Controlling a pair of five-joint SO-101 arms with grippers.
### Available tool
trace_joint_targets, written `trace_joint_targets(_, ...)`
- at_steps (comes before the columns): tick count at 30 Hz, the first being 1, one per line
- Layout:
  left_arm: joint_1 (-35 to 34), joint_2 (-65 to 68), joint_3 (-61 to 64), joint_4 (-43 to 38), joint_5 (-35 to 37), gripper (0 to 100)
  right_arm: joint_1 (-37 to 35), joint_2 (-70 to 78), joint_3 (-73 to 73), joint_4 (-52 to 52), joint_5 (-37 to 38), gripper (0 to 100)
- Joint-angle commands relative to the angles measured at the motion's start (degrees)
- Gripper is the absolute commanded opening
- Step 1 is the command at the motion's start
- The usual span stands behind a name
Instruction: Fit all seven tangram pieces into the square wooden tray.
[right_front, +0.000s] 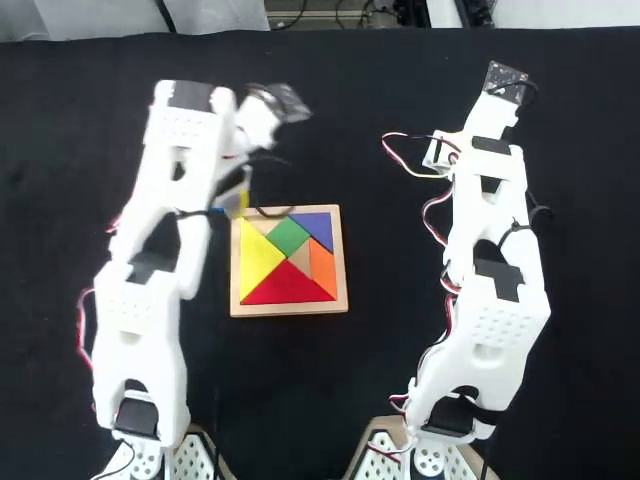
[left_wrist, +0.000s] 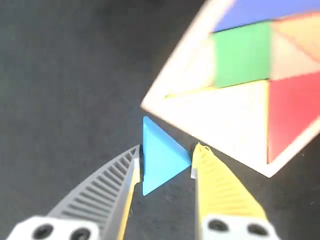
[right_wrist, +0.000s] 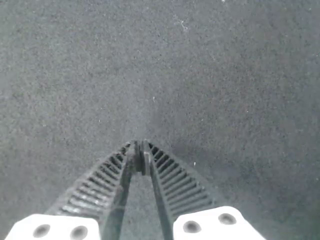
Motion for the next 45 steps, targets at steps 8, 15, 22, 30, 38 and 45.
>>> trace_joint_targets(8,9.7,-2.6,-2.1,-0.3,-18.8,16,2.3,-1.0,-3.2,-0.5,-0.4,1.2)
trace_joint_targets(15,9.7,4.2,-4.7,-2.2,-20.8,16,2.3,-1.0,-3.3,-0.5,-0.4,1.2)
trace_joint_targets(22,9.1,11.1,-12.2,-1.8,-20.2,18,2.2,-1.0,-3.3,-0.5,-0.4,1.2)
trace_joint_targets(30,8.5,14.7,-15.3,-1.6,-17.8,22,2.1,-1.0,-3.4,-0.6,-0.4,1.2)
trace_joint_targets(38,6.9,13.5,-19.8,-1.6,-17.1,22,2.1,-1.0,-3.4,-0.6,-0.4,1.2)
trace_joint_targets(45,1.1,12.7,-31.6,-1.6,-0.5,22,2.1,-1.0,-3.4,-0.6,-0.4,1.2)
